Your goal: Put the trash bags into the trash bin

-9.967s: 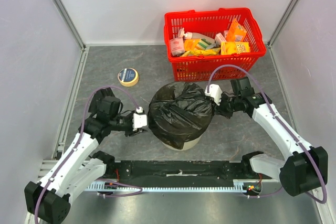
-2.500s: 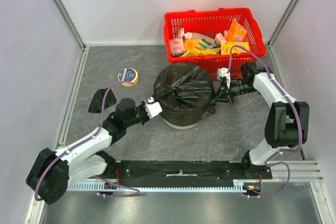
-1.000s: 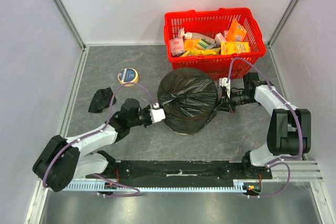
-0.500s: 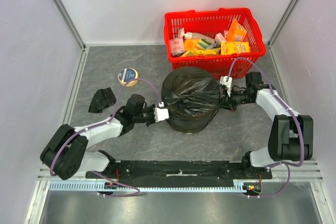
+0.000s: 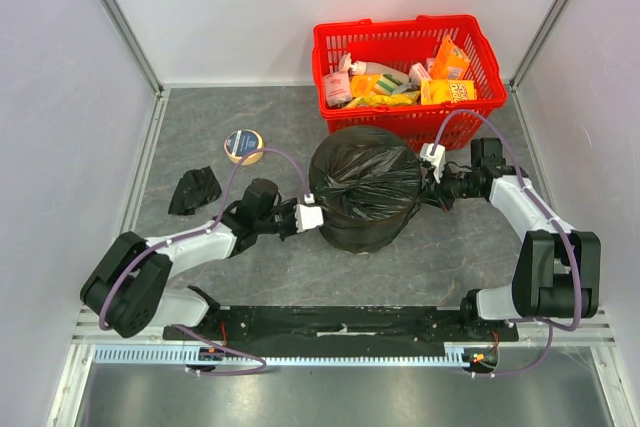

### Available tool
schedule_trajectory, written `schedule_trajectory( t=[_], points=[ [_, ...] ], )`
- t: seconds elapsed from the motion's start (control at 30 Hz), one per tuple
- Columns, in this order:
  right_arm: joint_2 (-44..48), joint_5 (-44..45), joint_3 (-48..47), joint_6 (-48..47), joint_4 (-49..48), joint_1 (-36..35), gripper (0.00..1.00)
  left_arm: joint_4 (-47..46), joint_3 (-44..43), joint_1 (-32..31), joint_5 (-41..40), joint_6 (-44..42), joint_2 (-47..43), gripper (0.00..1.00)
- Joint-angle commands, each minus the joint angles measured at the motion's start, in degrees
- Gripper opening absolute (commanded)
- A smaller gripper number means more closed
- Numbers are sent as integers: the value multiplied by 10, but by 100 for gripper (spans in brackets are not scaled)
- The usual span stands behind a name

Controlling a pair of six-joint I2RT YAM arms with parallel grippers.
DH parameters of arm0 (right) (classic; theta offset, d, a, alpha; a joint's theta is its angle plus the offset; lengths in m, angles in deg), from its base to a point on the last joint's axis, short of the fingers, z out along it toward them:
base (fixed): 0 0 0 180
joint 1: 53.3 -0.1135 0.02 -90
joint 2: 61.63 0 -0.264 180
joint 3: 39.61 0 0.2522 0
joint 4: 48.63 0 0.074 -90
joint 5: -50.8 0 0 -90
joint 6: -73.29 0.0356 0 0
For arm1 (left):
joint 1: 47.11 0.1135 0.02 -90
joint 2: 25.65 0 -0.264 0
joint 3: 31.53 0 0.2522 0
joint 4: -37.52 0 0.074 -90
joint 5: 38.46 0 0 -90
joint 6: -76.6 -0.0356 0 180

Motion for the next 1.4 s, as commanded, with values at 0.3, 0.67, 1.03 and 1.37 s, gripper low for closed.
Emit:
schedule_trajectory(
  t=[0.3,0.67,1.03,1.37],
  points=[
    [-7,155,58,-29,19,-6,0,129,7,4,-65,13,40,2],
    [10,138,62,-36,23,-7,5,134,47,12,10,26,-94,56],
    [30,98,29,-27,60,-7,30,154,41,111,109,100,-252,84],
    [37,62,-28,-41,105,-6,54,136,-8,144,141,130,-233,91]
  ],
)
